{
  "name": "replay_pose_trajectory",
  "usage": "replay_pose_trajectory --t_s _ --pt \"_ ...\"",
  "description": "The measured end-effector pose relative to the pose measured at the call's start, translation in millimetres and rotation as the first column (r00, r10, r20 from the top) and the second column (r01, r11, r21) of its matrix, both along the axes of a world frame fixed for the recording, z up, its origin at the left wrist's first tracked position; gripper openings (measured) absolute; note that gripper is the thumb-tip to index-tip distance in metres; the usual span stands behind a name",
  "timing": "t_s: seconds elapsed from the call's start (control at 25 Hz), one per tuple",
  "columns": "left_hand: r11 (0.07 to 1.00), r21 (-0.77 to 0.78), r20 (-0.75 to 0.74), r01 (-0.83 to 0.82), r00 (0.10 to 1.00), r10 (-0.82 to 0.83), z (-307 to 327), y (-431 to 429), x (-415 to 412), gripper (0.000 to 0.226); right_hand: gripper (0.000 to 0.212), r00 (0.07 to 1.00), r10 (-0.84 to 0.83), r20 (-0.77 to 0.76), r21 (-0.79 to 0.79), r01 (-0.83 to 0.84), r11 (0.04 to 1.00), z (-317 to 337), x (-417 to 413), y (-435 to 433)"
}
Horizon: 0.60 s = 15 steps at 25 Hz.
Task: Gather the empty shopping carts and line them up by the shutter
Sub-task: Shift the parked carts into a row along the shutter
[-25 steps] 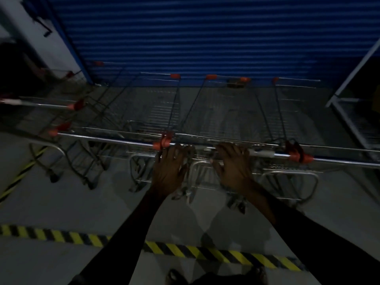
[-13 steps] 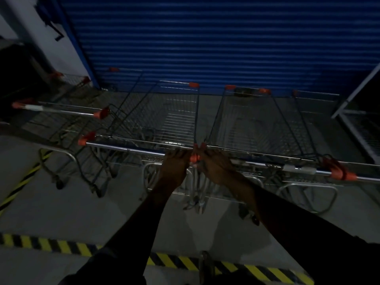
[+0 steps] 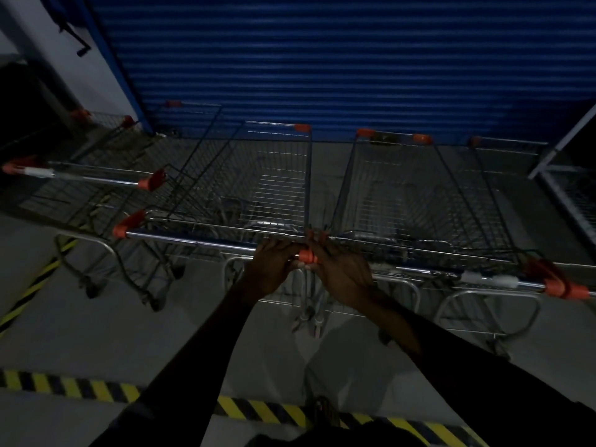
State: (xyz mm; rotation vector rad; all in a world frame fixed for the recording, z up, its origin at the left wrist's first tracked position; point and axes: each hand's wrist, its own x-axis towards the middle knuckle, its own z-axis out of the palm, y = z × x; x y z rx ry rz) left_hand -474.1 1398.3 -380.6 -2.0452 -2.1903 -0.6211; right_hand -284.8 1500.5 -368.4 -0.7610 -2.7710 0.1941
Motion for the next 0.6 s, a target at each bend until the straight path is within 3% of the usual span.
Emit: replay_pose_trajectory --t_s 0.16,0.28,0.36,0.48,0.6 --pt "0.997 -0.065 0.017 0.045 0.999 -0.044 2 -2 -4 0.041 0.072 1.000 -0.021 0.019 0.043 0.020 0.999 5 2 -7" --pt "0.989 -0.079 0.027 0.128 0.992 -0.126 7 -10 -10 0.062 0.061 0.990 -0.141 -0.026 0.065 0.142 0.988 9 -1 -25" --pt "0.994 -0.044 0.069 0.102 0.993 -0.099 13 -26 -18 0.071 0.056 0.984 -0.172 -0.033 0.078 0.174 0.982 12 -13 -38" --pt "0.999 -0.019 0.073 0.051 0.996 -0.050 22 -64 -49 0.068 0.055 0.998 -0.066 0.022 0.148 0.062 0.987 15 -50 -57" --pt "0.999 -0.034 0.047 -0.019 0.999 0.021 27 -111 -96 0.071 0.061 0.995 -0.078 0.060 0.096 0.072 0.993 14 -100 -86"
